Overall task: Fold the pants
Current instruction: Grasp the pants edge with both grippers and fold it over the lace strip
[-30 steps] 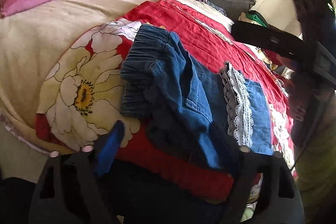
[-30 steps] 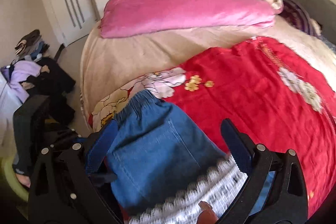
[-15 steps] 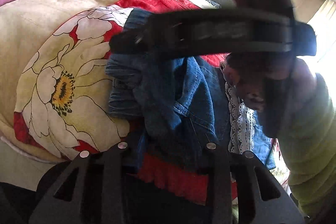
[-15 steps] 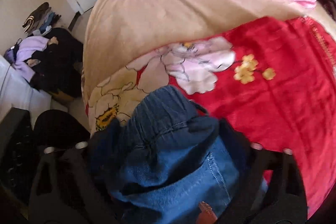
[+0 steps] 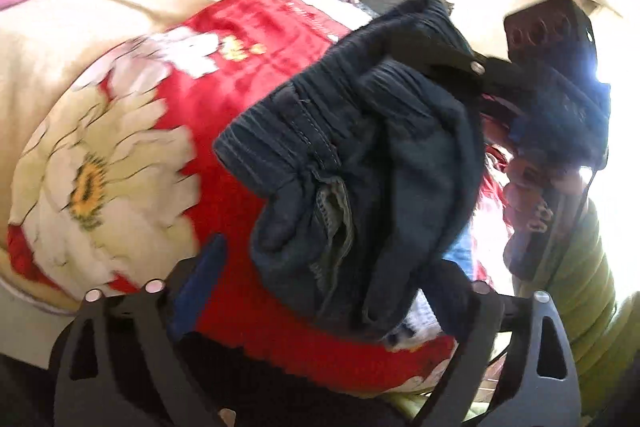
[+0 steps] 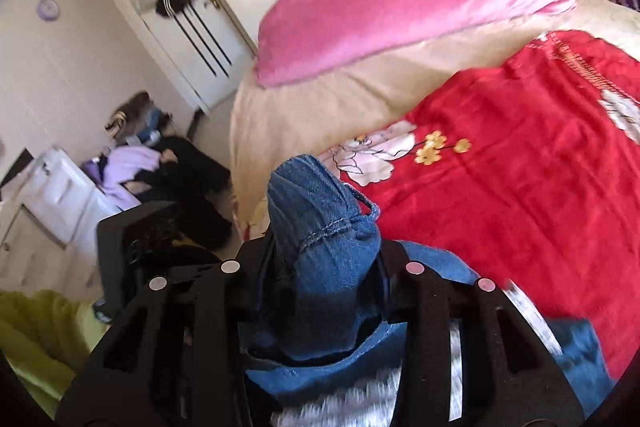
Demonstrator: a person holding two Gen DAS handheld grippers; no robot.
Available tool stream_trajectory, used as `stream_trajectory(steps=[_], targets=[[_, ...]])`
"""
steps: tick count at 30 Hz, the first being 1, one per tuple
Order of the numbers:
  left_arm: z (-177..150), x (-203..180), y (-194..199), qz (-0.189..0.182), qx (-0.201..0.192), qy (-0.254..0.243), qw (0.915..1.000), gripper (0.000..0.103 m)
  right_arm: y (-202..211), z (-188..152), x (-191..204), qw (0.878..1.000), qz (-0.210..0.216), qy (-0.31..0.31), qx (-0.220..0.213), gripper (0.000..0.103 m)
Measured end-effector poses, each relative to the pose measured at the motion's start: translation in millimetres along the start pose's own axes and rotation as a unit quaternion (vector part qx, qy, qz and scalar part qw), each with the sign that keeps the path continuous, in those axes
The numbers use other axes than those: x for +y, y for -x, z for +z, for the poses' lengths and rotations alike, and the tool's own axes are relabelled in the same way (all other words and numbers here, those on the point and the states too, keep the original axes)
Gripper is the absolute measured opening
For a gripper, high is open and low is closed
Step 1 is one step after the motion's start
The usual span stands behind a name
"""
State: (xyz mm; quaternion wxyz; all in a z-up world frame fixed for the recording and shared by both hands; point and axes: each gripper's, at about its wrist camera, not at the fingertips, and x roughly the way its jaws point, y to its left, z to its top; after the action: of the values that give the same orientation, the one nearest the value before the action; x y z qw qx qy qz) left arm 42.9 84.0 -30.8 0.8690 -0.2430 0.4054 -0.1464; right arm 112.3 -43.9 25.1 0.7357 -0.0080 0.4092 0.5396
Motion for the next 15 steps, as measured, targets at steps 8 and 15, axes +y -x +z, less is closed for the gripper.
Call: stream_trajectory(steps=[8,15], targets=[[-2.2,-81.6,-5.5,-0.108,0.016,-0.092,0.9897,0.077,89.2,-37.5,-13.1,0.995,-0.024,-0.034,-0.090,0.073],[-33.6,-121.9,-36.8,-0.109,0.076,-0.170,0.9765,0.077,129.6,-107.2,-41.2,0.981,-0.127,-0.100,-0.104,0.073]])
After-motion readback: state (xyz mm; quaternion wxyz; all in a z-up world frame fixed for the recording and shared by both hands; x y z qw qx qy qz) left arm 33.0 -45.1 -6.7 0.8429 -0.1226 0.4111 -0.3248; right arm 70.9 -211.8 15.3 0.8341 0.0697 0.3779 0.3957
